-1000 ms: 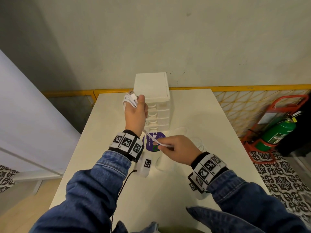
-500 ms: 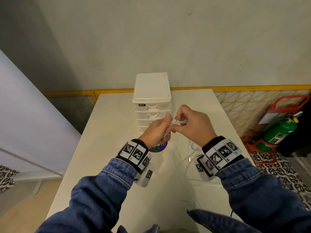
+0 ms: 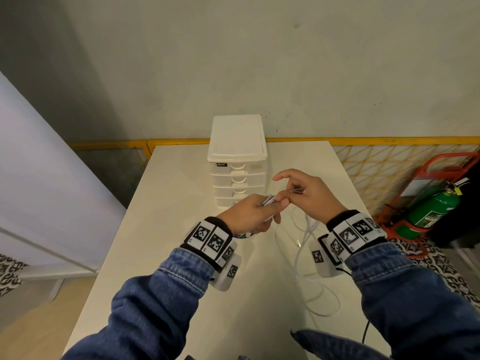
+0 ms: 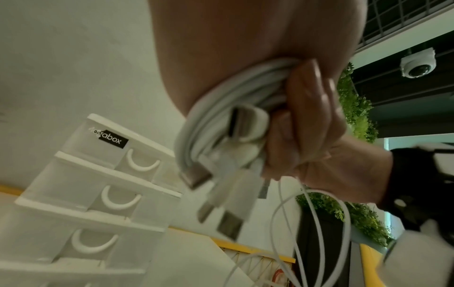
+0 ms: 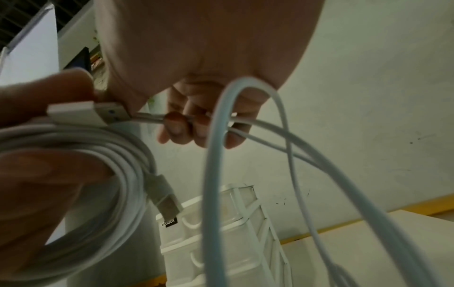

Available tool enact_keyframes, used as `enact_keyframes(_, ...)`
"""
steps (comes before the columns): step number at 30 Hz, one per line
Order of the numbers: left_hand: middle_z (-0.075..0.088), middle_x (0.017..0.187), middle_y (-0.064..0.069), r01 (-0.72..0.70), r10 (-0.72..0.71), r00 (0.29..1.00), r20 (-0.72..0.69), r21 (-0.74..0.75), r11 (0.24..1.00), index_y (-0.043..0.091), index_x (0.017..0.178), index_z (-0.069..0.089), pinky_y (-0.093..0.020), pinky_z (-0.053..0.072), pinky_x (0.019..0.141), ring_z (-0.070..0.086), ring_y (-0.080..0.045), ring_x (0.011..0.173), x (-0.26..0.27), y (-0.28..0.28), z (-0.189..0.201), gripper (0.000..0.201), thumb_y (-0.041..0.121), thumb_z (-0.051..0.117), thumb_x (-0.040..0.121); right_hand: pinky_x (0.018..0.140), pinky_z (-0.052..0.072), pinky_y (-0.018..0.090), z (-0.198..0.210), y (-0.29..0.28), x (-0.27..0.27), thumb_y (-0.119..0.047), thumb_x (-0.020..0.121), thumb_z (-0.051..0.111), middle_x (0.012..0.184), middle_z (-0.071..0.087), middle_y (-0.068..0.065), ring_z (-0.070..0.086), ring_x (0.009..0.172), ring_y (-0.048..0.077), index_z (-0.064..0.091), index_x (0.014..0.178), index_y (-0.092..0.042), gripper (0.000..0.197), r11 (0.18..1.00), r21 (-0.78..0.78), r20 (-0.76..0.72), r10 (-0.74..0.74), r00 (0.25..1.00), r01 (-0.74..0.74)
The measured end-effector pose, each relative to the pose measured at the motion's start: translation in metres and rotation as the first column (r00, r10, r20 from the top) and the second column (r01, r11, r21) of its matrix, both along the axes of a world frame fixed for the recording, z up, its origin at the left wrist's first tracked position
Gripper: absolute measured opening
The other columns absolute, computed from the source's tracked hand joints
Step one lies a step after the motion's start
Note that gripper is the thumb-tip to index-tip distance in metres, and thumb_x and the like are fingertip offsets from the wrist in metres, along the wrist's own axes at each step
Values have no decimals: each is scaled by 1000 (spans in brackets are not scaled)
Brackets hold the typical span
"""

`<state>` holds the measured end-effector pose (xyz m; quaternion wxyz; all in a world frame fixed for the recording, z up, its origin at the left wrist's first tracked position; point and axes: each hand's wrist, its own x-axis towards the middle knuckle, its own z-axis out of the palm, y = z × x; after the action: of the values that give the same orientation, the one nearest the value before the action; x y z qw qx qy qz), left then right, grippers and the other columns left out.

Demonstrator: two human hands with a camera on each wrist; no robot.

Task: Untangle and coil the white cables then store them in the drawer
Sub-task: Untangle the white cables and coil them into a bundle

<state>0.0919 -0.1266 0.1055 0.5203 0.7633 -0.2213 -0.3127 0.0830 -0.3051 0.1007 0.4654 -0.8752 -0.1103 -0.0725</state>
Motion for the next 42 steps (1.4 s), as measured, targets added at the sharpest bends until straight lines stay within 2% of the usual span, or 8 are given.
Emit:
enact_keyframes(6,33,41,3,31,-41,996,-81,-120,992,9,73,54,-16,24,37,26,-8,34,-5,-1,12,56,52,28,97,62,43,42,-1,-1,4,-44,70,59,64,55,32,48,59,38,64,86,-23,27,986,166,-52,-22,998,30)
enact_keyframes(10,29,40,4,9,-67,978,-197,-281,960,8,73,52,-14,22,35,22,-8,32,-4,0,16,58,53,24,98,61,43,23,-6,6,4,-24,83,49,67,63,-1,52,63,13,62,82,-23,13,968,250,-3,-35,999,34)
enact_keyframes(15,28,40,4,16,-147,954,-262,-444,896,10,73,50,-13,19,33,19,-6,29,-4,-2,23,61,58,19,93,62,39,17,-17,10,0,-23,91,38,62,55,-10,46,60,1,60,79,-18,25,957,282,74,-91,993,66)
enact_keyframes(23,34,38,6,-105,-110,957,-270,-673,732,9,74,51,-20,16,33,25,-5,27,0,-6,44,64,53,11,98,58,38,24,-52,31,-12,-33,90,34,61,53,-3,48,54,9,52,88,-10,29,993,39,74,-112,991,109)
enact_keyframes(30,38,49,5,-229,125,973,-193,-801,553,11,85,46,-22,27,45,33,-8,38,13,5,61,61,56,5,94,66,40,23,-82,38,-20,-13,96,37,69,56,-8,51,60,4,52,106,-15,19,989,-150,-74,-8,997,-3)
enact_keyframes(34,43,54,6,-397,483,865,-139,-777,488,14,88,39,-23,31,45,38,-10,45,19,6,58,38,44,19,100,73,46,34,-78,46,-22,-16,96,39,81,63,4,58,74,23,49,124,-16,30,970,-235,-76,38,996,-55)
enact_keyframes(37,45,58,4,-437,647,762,-29,-760,480,16,81,38,-22,34,44,39,-11,48,25,13,55,27,29,28,103,70,42,32,-77,50,-26,-21,94,43,89,69,11,62,80,29,55,111,-14,21,945,-322,-55,47,997,-62)
enact_keyframes(42,40,62,-2,-483,721,565,400,-548,683,8,78,41,-20,35,51,39,-8,51,38,32,37,30,31,46,97,62,44,22,-62,49,-32,-27,95,40,69,63,5,51,56,9,57,103,-17,21,968,-221,-24,115,993,-117)
